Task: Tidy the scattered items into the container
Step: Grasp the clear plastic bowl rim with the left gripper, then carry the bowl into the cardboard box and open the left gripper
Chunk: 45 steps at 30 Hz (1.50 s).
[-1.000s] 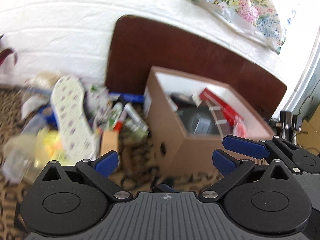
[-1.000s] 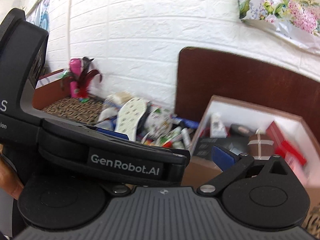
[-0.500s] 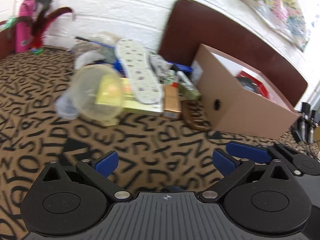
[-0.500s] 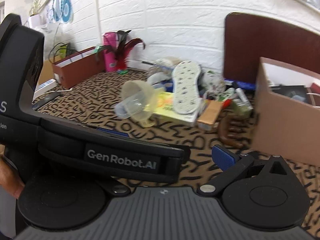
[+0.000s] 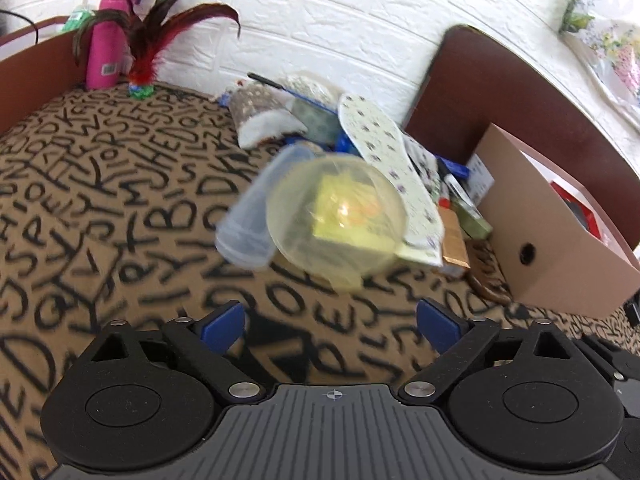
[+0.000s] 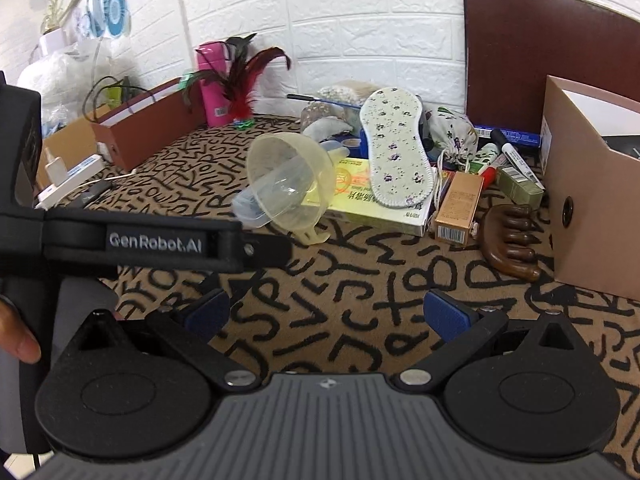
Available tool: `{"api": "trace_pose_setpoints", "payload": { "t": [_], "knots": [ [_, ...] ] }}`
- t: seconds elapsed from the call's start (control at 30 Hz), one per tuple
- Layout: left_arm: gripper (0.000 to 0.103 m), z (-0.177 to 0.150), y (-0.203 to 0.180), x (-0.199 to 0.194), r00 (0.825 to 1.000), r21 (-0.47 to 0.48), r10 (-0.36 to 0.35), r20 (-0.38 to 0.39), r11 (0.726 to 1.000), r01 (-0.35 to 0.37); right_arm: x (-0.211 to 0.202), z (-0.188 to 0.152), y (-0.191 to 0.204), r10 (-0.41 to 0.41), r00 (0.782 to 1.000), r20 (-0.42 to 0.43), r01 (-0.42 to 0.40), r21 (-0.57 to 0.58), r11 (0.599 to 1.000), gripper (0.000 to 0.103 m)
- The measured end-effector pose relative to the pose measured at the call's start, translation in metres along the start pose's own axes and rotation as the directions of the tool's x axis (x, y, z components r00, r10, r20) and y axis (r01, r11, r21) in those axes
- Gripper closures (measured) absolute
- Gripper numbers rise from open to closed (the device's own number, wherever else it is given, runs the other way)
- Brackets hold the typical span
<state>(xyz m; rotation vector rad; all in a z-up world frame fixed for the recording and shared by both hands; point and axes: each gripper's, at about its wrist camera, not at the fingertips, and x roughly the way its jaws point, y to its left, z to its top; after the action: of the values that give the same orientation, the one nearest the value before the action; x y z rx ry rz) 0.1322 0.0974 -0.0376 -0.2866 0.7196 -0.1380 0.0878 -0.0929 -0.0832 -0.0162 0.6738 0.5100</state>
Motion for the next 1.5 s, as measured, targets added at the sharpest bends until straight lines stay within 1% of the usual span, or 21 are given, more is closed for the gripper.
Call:
{"api": "trace_pose_setpoints", "payload": {
  "t": [0.07, 0.13, 0.2, 0.33, 0.5, 0.67, 0.7, 0.73, 0.77, 0.8, 0.83, 0.87, 0.97, 1.0, 1.2, 1.23, 1.27, 1.3, 1.4, 1.43, 1.5],
  "knots": [
    [0.012, 0.009, 0.008, 0.006, 1.000, -0.004, 0.005, 0.012, 1.000, -0.005, 0.006, 0.004, -0.002, -0.004, 1.000, 0.007, 0.004, 0.018, 1.000, 0.000],
    [0.019, 0.017, 0.015, 0.012, 1.000, -0.010, 0.010, 0.019, 1.000, -0.010, 0.014, 0.009, -0.003, -0.009, 1.000, 0.016, 0.008, 0.035, 0.999, 0.001],
    [0.022, 0.024, 0.021, 0.020, 1.000, -0.009, 0.007, 0.017, 1.000, -0.007, 0.022, 0.015, -0.004, -0.017, 0.999, 0.027, 0.015, 0.046, 0.999, 0.003],
    [0.028, 0.031, 0.028, 0.034, 1.000, -0.024, 0.016, 0.014, 1.000, -0.016, 0.040, 0.027, -0.001, -0.014, 0.999, 0.032, 0.012, 0.055, 0.998, 0.013],
    [0.028, 0.035, 0.040, 0.039, 1.000, -0.072, 0.013, 0.022, 0.997, -0.012, 0.060, 0.040, 0.006, -0.003, 1.000, 0.031, 0.002, 0.031, 1.000, 0.025],
    [0.033, 0.041, 0.045, 0.036, 0.999, -0.091, -0.001, 0.032, 0.996, 0.004, 0.075, 0.049, 0.011, 0.015, 1.000, 0.024, -0.016, 0.022, 1.000, 0.042],
    [0.042, 0.042, 0.045, 0.037, 0.999, -0.079, 0.009, 0.031, 0.997, -0.006, 0.076, 0.049, 0.011, 0.016, 1.000, 0.023, -0.016, 0.023, 1.000, 0.044],
    [0.057, 0.043, 0.044, 0.039, 1.000, -0.069, 0.016, 0.023, 0.997, -0.015, 0.078, 0.050, 0.012, 0.016, 1.000, 0.020, -0.017, 0.025, 1.000, 0.051],
    [0.061, 0.044, 0.045, 0.041, 1.000, -0.066, 0.017, 0.013, 0.998, -0.016, 0.080, 0.051, 0.012, 0.018, 1.000, 0.016, -0.019, 0.028, 0.999, 0.059],
    [0.065, 0.044, 0.044, 0.041, 1.000, -0.066, 0.014, 0.006, 0.998, -0.014, 0.081, 0.051, 0.011, 0.022, 1.000, 0.009, -0.023, 0.034, 0.999, 0.064],
    [0.069, 0.044, 0.043, 0.040, 1.000, -0.062, 0.014, 0.006, 0.998, -0.013, 0.081, 0.050, 0.011, 0.027, 1.000, 0.004, -0.027, 0.038, 0.999, 0.074],
    [0.071, 0.044, 0.042, 0.039, 1.000, -0.052, 0.012, 0.006, 0.999, -0.012, 0.080, 0.050, 0.011, 0.026, 1.000, 0.003, -0.026, 0.040, 0.999, 0.079],
    [0.084, 0.042, 0.033, 0.033, 1.000, -0.019, 0.000, 0.002, 1.000, 0.000, 0.074, 0.049, 0.010, 0.019, 1.000, 0.008, -0.019, 0.035, 0.999, 0.086],
    [0.096, 0.042, 0.030, 0.030, 1.000, -0.009, -0.012, -0.001, 1.000, 0.012, 0.071, 0.049, 0.009, 0.017, 1.000, 0.009, -0.018, 0.037, 0.999, 0.087],
    [0.096, 0.037, 0.010, 0.016, 0.999, 0.020, -0.047, -0.012, 0.999, 0.047, 0.047, 0.045, 0.002, 0.015, 1.000, 0.025, -0.016, 0.061, 0.998, 0.089],
    [0.081, 0.036, 0.007, 0.014, 0.998, 0.015, -0.056, -0.011, 0.998, 0.057, 0.043, 0.044, 0.001, 0.016, 0.999, 0.028, -0.018, 0.069, 0.997, 0.089],
    [0.073, 0.035, 0.005, 0.012, 0.998, 0.009, -0.068, -0.013, 0.998, 0.068, 0.039, 0.043, -0.001, 0.015, 0.999, 0.032, -0.018, 0.075, 0.997, 0.089],
    [0.072, 0.033, 0.002, 0.010, 0.997, 0.004, -0.073, -0.014, 0.997, 0.073, 0.035, 0.042, -0.003, 0.018, 0.999, 0.036, -0.021, 0.084, 0.996, 0.089],
    [0.072, 0.030, -0.009, 0.004, 0.997, 0.026, -0.071, -0.017, 0.997, 0.071, 0.022, 0.039, -0.007, 0.025, 0.999, 0.048, -0.030, 0.106, 0.994, 0.089],
    [0.079, 0.030, -0.013, 0.002, 0.997, 0.038, -0.070, -0.019, 0.997, 0.070, 0.018, 0.038, -0.008, 0.020, 0.998, 0.053, -0.026, 0.104, 0.994, 0.089],
    [0.085, 0.029, -0.020, -0.003, 0.997, 0.058, -0.071, -0.018, 0.996, 0.072, 0.011, 0.036, -0.010, 0.009, 0.998, 0.060, -0.015, 0.100, 0.995, 0.089]
  ]
}}
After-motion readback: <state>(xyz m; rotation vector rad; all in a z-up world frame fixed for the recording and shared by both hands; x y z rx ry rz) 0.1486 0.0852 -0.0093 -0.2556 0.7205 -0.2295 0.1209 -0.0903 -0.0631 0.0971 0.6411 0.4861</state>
